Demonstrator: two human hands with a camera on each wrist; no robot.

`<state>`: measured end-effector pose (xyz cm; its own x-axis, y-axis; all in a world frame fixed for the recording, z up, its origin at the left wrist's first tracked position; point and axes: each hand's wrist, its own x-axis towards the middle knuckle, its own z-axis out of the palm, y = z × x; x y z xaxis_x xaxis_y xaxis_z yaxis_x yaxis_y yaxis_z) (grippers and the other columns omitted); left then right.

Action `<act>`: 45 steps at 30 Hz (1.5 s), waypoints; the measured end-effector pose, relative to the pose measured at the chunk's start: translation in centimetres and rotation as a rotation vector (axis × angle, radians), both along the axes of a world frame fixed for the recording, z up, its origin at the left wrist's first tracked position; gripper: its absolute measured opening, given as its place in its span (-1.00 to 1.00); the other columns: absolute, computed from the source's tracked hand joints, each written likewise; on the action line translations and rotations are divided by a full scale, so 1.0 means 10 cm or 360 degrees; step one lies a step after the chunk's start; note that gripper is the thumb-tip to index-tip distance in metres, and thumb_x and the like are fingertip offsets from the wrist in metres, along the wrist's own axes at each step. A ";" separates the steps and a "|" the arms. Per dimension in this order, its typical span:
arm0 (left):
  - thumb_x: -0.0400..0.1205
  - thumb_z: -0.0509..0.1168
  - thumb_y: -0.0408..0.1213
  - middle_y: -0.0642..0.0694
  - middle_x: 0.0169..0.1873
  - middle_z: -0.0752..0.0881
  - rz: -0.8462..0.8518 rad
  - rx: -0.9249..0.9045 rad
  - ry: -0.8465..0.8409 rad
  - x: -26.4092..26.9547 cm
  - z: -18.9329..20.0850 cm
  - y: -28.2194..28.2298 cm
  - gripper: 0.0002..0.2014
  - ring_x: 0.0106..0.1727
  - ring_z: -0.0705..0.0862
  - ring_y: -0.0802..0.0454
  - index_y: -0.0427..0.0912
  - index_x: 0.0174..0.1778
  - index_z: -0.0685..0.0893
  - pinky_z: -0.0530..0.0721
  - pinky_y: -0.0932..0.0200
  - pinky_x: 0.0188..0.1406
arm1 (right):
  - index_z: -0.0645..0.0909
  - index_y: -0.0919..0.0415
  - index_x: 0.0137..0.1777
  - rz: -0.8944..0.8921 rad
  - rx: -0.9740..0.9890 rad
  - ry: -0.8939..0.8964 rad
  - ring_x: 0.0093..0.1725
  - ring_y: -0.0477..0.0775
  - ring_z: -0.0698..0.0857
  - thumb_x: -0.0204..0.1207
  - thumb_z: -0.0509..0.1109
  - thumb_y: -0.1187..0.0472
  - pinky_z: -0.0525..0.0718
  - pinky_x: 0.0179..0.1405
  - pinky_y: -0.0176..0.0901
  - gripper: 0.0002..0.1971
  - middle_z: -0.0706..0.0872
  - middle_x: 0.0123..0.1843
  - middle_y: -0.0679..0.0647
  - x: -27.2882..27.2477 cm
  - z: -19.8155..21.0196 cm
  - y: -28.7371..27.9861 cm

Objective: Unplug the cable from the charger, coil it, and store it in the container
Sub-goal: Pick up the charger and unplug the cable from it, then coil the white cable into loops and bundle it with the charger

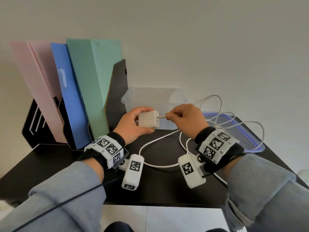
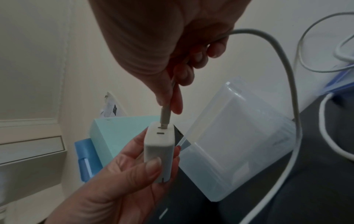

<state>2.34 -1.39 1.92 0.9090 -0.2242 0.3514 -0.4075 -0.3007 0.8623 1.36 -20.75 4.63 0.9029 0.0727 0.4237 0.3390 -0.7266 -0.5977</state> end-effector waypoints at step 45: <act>0.57 0.30 0.02 0.08 -0.31 0.56 -0.0019 0.0248 -0.0076 -0.10 0.24 -0.23 -0.82 -0.31 0.53 0.19 0.00 -0.13 0.53 0.47 0.34 -0.29 | 0.73 0.20 -0.14 0.0350 0.0221 0.0005 -0.50 -0.28 0.50 0.42 0.49 0.11 0.46 -0.39 -0.53 -0.85 0.62 -0.45 -0.14 0.03 0.41 0.05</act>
